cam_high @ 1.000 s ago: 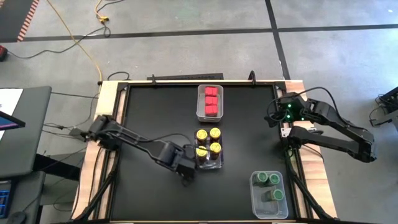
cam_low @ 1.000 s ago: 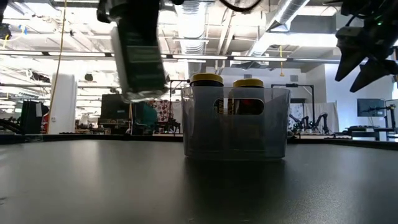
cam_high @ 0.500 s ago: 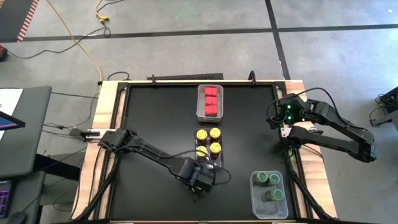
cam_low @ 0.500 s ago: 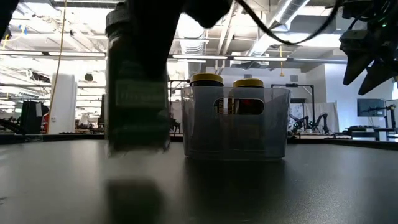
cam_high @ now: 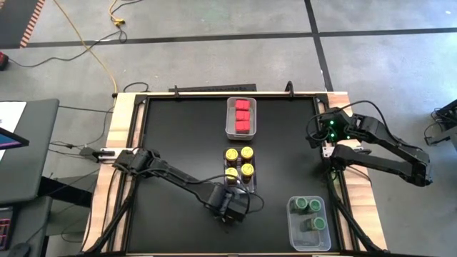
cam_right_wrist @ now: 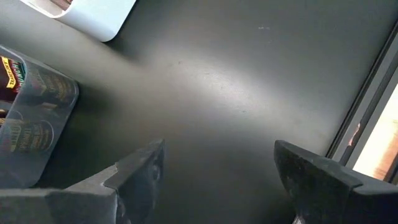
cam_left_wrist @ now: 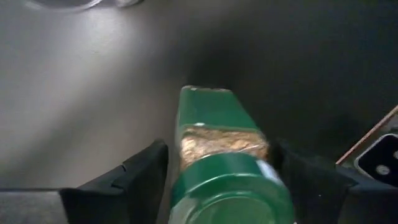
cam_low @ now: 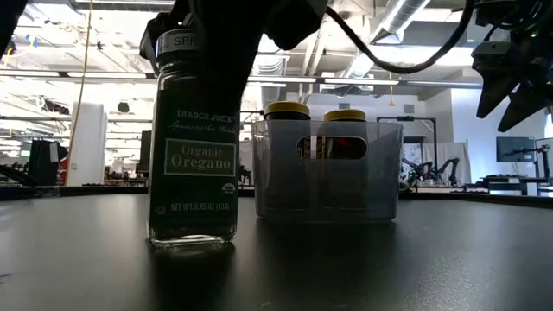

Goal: Sort spices by type
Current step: Put the green seasoning bottle into the transparent bin

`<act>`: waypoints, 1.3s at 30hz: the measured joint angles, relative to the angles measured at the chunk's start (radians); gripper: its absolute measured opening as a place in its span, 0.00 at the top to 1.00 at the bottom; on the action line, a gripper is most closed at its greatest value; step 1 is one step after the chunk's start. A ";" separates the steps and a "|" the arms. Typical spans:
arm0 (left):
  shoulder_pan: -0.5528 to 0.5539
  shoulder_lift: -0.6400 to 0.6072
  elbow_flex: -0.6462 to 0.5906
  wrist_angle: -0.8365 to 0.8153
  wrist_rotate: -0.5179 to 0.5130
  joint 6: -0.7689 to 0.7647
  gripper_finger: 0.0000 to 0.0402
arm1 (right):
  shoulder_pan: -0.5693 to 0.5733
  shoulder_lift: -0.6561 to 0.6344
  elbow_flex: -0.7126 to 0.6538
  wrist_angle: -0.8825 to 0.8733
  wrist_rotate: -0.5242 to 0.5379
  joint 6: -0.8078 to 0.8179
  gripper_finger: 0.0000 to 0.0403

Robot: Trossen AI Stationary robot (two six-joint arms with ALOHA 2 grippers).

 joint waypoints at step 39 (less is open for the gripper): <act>0.028 0.000 -0.002 0.109 -0.058 0.073 0.16 | 0.000 0.000 0.000 0.000 -0.001 -0.007 0.19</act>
